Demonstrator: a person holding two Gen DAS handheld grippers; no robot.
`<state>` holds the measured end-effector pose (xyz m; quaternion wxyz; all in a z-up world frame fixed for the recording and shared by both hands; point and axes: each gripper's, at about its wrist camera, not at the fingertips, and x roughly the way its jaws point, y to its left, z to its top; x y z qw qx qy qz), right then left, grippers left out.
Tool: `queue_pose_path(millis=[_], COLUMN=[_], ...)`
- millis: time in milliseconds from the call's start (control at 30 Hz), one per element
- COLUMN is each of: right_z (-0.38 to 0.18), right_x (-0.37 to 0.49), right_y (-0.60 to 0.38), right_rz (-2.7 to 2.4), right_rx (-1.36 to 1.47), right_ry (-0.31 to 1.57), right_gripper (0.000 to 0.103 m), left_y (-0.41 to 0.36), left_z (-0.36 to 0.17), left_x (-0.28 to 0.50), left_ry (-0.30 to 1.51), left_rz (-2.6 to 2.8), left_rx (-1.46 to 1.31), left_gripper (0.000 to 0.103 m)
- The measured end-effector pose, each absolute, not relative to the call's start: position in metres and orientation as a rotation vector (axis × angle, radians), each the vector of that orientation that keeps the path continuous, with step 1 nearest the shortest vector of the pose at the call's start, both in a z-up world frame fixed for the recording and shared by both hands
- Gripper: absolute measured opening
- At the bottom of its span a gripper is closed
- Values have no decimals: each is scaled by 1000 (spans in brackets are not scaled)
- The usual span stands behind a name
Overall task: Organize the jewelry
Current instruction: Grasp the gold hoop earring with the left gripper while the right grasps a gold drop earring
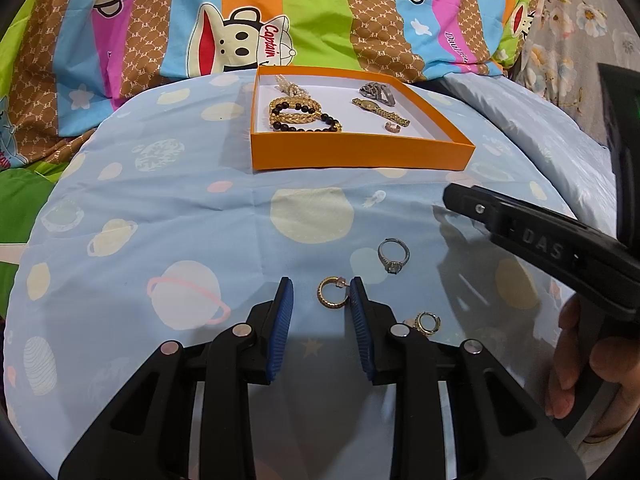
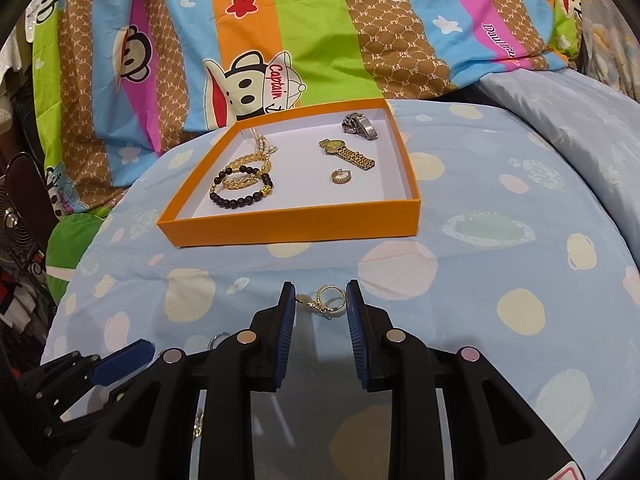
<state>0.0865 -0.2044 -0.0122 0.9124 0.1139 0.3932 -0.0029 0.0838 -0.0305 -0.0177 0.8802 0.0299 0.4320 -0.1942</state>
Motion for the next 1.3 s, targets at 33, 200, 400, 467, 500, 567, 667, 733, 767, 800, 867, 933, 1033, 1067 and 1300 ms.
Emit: queue_pose_path(millis=[33, 200, 400, 467, 500, 567, 667, 733, 767, 800, 867, 933, 1033, 1067, 1300], right_z=[-11, 2, 27, 33, 35, 39, 43, 44, 45, 45, 45, 43, 40, 39, 20], right_x=[84, 76, 89, 96, 100, 108, 116, 121, 122, 123, 125, 125, 121, 119, 101], right_y=[-205, -213, -220, -222, -222, -223, -224, -224, -224, -224, -223, -223, -222, -222, -220], right_rz=[-7, -9, 1, 4, 5, 9, 13, 14, 16, 17, 19, 19, 21, 20, 17], right_rx=[235, 242, 223, 218, 216, 212, 207, 202, 203, 203, 204, 205, 210, 213, 239], right_ry=[806, 777, 723, 710, 704, 696, 688, 682, 680, 679, 678, 680, 687, 690, 731], right_gripper=[24, 24, 24, 24, 24, 24, 24, 24, 24, 24, 24, 24, 24, 24, 24], left_y=[-30, -27, -24, -22, -22, -22, -20, -18, -16, -13, -8, -2, 4, 5, -15], left_z=[-17, -15, 6, 16, 21, 32, 46, 54, 57, 60, 62, 63, 57, 54, 9], left_x=[84, 88, 103, 111, 116, 126, 141, 149, 152, 156, 160, 162, 153, 150, 112], left_ry=[901, 911, 870, 847, 836, 810, 771, 749, 741, 733, 726, 732, 758, 768, 898], left_rz=[-402, -404, -415, -418, -418, -417, -409, -400, -395, -386, -374, -365, -376, -383, -452], left_rx=[58, 45, 26, 17, 14, 9, -3, -12, -15, -20, -31, -46, -54, -52, -12], left_gripper=[25, 16, 15, 15, 15, 15, 15, 15, 15, 15, 15, 15, 15, 15, 29])
